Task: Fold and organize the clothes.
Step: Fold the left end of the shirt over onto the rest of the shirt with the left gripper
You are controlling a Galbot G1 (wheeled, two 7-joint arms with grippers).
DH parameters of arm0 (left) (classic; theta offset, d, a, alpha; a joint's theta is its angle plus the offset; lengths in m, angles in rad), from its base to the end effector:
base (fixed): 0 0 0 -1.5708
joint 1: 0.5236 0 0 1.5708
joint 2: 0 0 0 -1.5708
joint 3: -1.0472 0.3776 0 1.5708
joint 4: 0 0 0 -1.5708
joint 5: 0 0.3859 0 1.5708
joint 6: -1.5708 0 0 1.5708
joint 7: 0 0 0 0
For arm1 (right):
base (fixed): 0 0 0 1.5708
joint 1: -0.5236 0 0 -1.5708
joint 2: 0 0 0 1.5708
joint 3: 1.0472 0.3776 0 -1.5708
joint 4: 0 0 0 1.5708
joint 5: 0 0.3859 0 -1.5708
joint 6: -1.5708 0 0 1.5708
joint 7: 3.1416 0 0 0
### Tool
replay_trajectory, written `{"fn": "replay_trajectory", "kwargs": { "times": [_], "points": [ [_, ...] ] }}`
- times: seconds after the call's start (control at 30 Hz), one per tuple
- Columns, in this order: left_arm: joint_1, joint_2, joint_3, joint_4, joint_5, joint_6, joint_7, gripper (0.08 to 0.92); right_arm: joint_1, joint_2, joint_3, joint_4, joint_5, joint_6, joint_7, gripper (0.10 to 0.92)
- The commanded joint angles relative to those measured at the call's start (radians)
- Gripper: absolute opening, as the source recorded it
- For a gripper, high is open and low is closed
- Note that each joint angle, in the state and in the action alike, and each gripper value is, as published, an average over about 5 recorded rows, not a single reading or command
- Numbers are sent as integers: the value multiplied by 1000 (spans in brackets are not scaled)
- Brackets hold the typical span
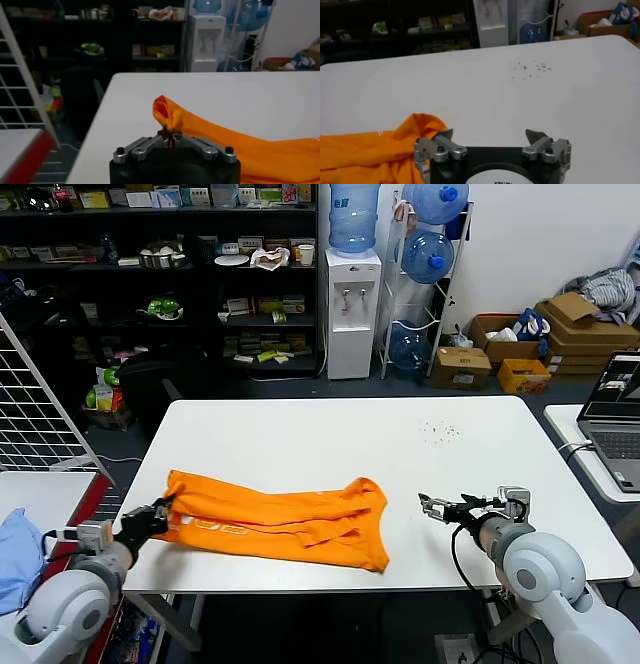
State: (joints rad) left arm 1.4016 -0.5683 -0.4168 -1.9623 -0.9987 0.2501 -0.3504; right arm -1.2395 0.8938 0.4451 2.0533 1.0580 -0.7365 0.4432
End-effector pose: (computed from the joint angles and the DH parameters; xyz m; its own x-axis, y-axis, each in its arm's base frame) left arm 0.2785 0.1737 -0.2694 -0.8903 0.0322 0.4543 0.0532 0.9980 0.0335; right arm 0.3017 -0.1035 -0.2335 -0.7716 -0.1246 0.6238 -0.0468 0.9891 0.1397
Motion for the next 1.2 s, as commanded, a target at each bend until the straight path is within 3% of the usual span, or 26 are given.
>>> {"fn": "replay_trajectory", "kwargs": {
  "times": [0.03, 0.27, 0.57, 0.87, 1.07, 1.2],
  "points": [
    [205, 126, -299, 29, -3, -8, -9, 125, 23, 11, -21, -21, -10, -14, -6, 921],
    [219, 104, -409, 11, -7, -9, -16, 125, 33, 15, -37, -28, -16, -12, -5, 921],
    [239, 89, -338, -12, 11, 6, -42, 125, 21, 13, -30, -9, -17, -13, 3, 921],
    [230, 137, -342, 53, -33, -10, -21, 125, -27, 15, 4, 3, -29, -14, 8, 921],
    [179, 76, -205, -121, -197, 43, -115, 125, -49, 34, 7, 15, -46, -16, 28, 921],
    [57, 24, -64, -297, -386, 90, -217, 125, -81, 43, 28, 28, -55, -18, 38, 921]
  ]
}}
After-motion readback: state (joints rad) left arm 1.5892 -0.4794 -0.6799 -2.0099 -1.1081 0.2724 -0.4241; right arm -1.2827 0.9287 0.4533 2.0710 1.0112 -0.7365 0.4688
